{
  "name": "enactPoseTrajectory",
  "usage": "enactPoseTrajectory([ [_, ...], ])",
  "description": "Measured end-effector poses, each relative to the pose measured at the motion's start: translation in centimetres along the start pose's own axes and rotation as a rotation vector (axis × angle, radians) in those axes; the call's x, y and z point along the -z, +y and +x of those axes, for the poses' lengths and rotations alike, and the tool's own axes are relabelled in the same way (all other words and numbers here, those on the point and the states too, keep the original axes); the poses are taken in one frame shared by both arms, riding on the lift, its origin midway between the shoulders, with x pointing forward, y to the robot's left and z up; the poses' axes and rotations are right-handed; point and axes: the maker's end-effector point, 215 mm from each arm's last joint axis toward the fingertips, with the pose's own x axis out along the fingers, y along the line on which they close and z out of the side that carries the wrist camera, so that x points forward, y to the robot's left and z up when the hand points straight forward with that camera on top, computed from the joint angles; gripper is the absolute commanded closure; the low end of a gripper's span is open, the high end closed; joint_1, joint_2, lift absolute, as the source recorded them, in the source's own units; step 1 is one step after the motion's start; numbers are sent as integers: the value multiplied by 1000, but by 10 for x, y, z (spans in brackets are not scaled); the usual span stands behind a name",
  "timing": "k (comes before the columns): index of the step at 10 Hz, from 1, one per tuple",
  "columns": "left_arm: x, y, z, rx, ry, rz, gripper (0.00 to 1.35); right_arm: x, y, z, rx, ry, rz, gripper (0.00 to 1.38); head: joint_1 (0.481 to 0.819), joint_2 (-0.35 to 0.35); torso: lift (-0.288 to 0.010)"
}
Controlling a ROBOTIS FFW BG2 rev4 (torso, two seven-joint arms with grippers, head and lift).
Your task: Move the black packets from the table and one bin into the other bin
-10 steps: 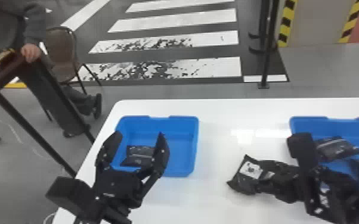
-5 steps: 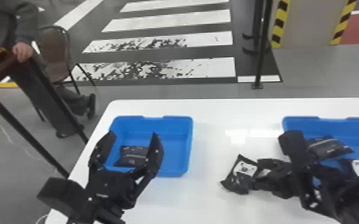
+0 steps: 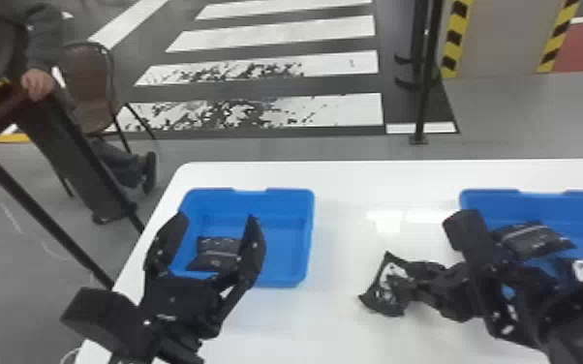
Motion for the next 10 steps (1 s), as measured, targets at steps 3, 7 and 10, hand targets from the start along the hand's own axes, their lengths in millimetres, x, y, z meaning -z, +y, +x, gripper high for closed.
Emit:
enactPoseTrajectory([
  [3, -1, 3, 0, -6, -3, 5, 98, 8, -2, 1, 10, 41, -11, 1108, 695, 213, -110],
  [7, -2, 5, -1, -10, -6, 9, 98, 8, -5, -2, 26, 24, -1, 1133, 695, 211, -110],
  [10, -4, 6, -1, -11, -11, 10, 98, -3, -5, -9, 11, -24, 48, 260, 695, 212, -110],
])
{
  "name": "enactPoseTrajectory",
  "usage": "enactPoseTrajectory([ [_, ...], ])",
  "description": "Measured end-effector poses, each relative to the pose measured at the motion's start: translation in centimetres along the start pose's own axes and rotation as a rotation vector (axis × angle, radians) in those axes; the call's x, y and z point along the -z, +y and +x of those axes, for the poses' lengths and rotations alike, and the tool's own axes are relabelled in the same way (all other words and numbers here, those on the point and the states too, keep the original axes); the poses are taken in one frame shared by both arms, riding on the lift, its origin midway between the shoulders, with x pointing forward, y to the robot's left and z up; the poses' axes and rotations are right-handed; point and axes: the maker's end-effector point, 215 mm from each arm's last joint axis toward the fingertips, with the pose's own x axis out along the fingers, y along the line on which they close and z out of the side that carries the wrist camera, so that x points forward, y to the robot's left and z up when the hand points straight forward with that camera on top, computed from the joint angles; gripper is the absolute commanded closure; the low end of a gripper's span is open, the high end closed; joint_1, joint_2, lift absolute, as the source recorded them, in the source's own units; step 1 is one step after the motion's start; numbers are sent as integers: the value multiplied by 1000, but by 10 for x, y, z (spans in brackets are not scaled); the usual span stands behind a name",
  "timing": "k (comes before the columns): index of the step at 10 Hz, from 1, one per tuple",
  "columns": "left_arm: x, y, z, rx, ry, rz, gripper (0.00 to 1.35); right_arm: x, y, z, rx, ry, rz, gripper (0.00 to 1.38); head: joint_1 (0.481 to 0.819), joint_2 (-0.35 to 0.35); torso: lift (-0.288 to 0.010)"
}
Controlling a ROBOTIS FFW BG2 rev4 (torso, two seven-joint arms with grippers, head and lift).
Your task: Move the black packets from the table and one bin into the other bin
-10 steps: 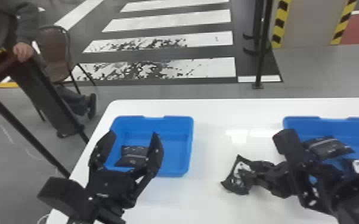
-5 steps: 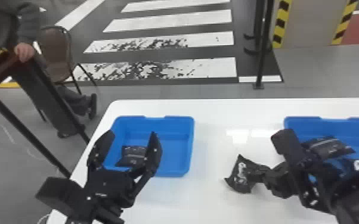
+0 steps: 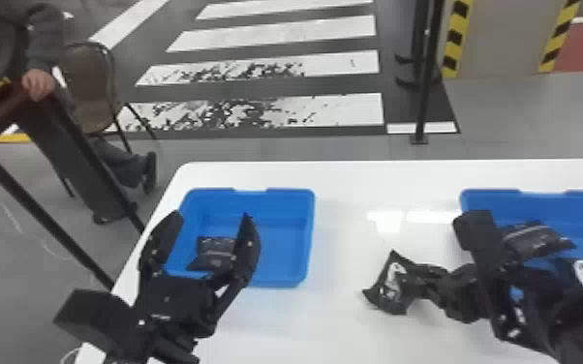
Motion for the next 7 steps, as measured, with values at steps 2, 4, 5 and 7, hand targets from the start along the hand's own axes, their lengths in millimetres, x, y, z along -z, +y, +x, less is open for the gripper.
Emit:
enactPoseTrajectory([
  [2, 1, -1, 0, 1, 2, -1, 98, -31, -9, -17, 19, -75, 0, 119, 695, 202, -110],
  [4, 2, -2, 0, 5, 5, -1, 98, -37, -12, -19, 26, -86, -4, 136, 695, 193, -110],
  [5, 2, -3, 0, 5, 6, -1, 98, -34, -13, -16, 23, -78, -6, 137, 695, 192, -110],
  [7, 3, -3, 0, 5, 8, -2, 98, -31, -2, -7, -3, -57, -24, 136, 695, 207, -110],
])
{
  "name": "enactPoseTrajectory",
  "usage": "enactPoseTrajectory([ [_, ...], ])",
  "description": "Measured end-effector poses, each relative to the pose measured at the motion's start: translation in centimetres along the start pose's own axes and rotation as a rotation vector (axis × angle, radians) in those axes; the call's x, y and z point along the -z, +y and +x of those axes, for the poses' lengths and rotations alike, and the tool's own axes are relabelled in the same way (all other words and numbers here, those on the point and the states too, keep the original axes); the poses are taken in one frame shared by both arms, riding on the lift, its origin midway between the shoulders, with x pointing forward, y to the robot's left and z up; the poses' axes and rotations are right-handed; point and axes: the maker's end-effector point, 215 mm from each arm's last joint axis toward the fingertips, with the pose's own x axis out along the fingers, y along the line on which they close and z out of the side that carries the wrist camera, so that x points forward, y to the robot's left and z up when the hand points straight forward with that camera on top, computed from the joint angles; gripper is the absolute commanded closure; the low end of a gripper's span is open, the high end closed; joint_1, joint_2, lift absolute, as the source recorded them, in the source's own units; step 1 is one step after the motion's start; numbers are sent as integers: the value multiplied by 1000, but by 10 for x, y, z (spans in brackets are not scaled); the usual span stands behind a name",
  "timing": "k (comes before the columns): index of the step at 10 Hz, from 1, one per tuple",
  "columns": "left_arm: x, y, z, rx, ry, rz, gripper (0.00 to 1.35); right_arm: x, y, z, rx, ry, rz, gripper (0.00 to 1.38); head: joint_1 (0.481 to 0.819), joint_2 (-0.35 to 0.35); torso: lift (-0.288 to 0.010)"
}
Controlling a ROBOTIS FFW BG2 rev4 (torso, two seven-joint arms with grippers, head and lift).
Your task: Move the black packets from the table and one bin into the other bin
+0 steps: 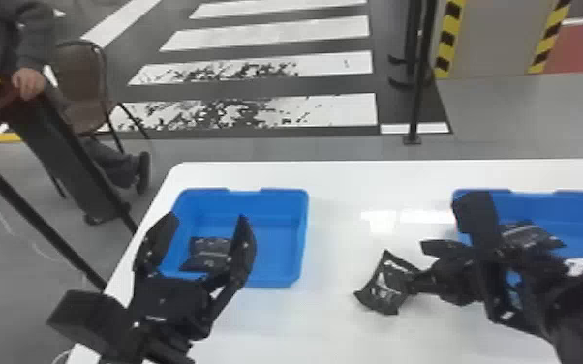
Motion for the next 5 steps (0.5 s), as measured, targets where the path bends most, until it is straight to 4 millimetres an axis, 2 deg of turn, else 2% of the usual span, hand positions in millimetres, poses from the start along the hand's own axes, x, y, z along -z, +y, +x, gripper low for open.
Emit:
enactPoseTrajectory([
  [2, 0, -1, 1, 1, 1, -1, 98, 11, 16, 13, -46, 40, -13, 134, 695, 224, -110],
  [4, 0, -1, 1, 1, 1, -1, 98, 34, 24, 21, -66, 128, -20, 140, 695, 237, -110],
  [5, 1, 0, 1, 0, 3, 0, 98, 47, 24, 28, -77, 176, -28, 275, 695, 239, -110],
])
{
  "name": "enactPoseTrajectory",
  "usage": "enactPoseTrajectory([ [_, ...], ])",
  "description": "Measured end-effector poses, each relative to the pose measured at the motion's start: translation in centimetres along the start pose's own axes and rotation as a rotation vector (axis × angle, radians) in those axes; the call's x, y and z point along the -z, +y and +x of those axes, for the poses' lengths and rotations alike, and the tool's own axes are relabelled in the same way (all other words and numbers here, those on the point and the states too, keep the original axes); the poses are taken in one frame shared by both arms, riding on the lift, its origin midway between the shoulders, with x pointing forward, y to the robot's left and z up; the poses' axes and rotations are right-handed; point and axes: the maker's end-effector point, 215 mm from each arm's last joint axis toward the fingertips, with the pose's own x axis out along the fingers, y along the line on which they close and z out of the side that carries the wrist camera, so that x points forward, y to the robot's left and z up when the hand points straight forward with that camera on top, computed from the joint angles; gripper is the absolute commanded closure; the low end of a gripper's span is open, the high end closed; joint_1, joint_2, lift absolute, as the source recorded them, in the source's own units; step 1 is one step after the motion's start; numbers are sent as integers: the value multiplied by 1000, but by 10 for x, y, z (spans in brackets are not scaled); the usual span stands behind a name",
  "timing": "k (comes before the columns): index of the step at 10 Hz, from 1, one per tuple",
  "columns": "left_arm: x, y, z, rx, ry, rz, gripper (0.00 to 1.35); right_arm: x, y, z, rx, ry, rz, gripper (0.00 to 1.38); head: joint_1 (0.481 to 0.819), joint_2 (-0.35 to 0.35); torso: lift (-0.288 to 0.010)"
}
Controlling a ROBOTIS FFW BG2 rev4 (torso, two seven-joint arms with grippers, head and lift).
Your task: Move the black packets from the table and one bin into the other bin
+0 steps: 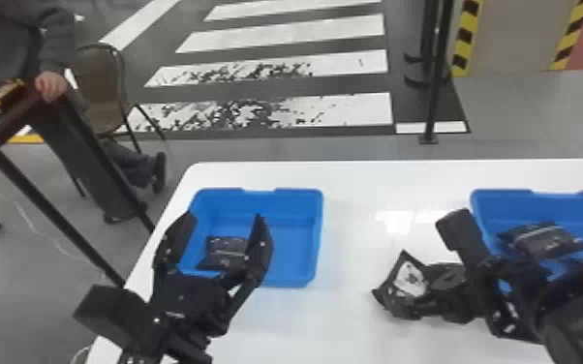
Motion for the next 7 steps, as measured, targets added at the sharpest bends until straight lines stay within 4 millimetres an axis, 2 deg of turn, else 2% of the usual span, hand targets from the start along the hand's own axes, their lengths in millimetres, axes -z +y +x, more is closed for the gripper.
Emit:
enactPoseTrajectory([
  [1, 1, 0, 0, 0, 3, 0, 98, 6, 0, 6, -5, 27, -13, 774, 695, 240, -110],
  [2, 2, 0, 0, 0, 6, 0, 98, 8, -1, 10, -5, 36, -24, 1061, 695, 242, -110],
  [5, 5, 4, -1, -8, 15, 2, 98, 18, -5, 16, -8, 36, -7, 1148, 695, 244, -110],
  [6, 4, 5, -1, -9, 12, 3, 98, 15, -5, 15, -7, 19, -3, 1148, 695, 244, -110],
  [7, 3, 5, -1, -9, 10, 4, 98, 2, -11, 9, 18, -25, -4, 1148, 695, 243, -110],
])
